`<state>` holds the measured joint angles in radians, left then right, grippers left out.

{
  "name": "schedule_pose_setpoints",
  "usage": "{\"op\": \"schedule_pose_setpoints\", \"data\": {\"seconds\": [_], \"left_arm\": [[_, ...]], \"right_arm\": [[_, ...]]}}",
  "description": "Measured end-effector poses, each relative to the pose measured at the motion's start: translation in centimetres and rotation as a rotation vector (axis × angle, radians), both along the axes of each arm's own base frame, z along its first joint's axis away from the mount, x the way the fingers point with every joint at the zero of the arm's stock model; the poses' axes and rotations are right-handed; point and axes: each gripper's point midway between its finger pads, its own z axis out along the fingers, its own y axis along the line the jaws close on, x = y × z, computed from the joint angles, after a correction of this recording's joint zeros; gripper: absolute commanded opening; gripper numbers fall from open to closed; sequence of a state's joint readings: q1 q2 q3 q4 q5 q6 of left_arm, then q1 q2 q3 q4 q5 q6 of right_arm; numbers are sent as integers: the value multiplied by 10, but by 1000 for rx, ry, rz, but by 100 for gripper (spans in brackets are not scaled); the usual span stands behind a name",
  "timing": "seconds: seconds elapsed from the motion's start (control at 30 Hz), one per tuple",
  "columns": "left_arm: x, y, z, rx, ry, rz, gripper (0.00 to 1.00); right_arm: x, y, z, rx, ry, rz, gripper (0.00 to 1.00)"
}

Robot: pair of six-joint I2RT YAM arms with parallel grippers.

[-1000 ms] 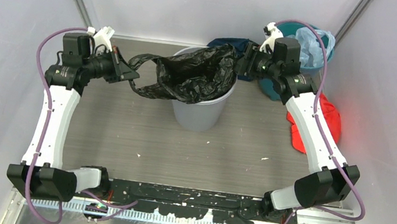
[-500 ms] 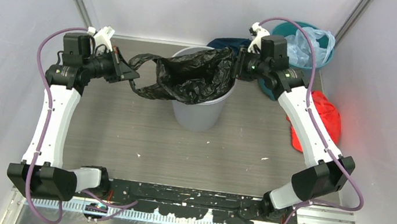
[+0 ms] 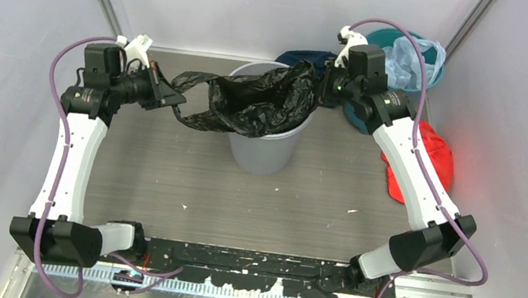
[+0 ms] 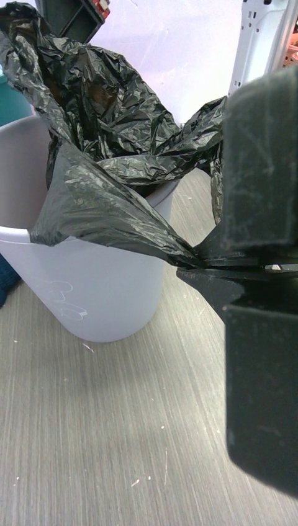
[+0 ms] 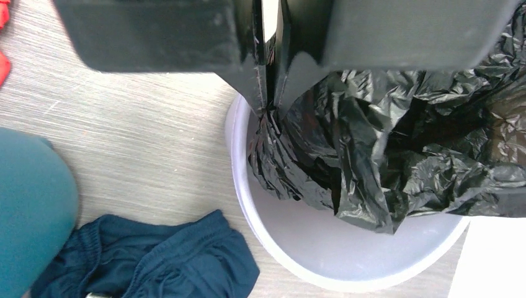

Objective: Put the trash bags into the trash bin

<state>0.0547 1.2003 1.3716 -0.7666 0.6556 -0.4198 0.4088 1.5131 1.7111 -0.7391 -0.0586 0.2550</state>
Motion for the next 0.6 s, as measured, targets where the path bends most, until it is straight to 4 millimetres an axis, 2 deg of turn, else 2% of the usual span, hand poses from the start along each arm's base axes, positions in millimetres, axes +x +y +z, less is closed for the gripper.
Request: {"op": "schedule_pose_setpoints", "data": {"seconds": [0.13, 0.33, 0.47, 0.6], "left_arm": [[2, 0, 2, -11, -1, 7, 0], [10, -1, 13, -18, -18, 10, 0], [13, -3, 33, -36, -53, 5, 0], [14, -4, 57, -43, -110, -2, 0]], "right_arm": [[-6, -13, 23, -3, -64, -49, 9], [-30, -34, 80, 43, -207, -104, 8], [-51, -38, 116, 102, -286, -94, 8], [-66, -37, 139, 158, -333, -68, 8]]}}
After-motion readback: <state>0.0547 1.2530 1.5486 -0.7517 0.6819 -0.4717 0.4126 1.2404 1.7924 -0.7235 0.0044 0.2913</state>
